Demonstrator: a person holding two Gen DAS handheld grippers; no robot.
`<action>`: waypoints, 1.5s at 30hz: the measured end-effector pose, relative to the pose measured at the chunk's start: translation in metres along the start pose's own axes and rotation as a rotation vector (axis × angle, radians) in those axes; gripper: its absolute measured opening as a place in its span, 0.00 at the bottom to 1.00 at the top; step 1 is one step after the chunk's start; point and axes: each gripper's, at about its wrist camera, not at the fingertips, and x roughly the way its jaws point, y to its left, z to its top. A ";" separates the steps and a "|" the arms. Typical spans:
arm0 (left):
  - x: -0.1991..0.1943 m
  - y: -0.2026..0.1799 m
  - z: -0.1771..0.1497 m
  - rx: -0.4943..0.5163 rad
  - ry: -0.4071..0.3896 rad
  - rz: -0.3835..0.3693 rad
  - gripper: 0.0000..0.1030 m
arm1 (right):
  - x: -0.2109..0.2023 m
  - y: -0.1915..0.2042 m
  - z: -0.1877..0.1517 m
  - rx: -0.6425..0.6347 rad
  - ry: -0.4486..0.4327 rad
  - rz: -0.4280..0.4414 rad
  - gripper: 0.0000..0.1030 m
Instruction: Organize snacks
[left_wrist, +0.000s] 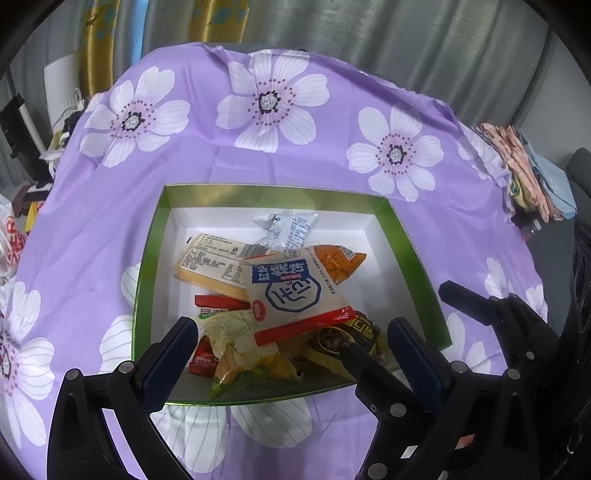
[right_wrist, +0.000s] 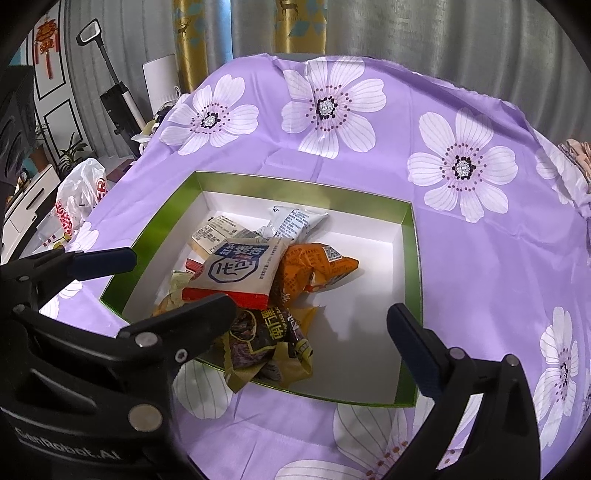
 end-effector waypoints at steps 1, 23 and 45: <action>-0.002 -0.001 0.000 0.003 -0.004 0.001 0.99 | -0.001 0.001 0.000 0.000 -0.002 -0.002 0.99; -0.028 0.002 -0.002 0.006 -0.070 0.024 0.99 | -0.028 -0.005 -0.002 0.018 -0.045 -0.032 0.99; -0.049 0.005 -0.006 0.021 -0.115 0.038 0.99 | -0.067 -0.015 -0.006 0.036 -0.107 -0.068 0.99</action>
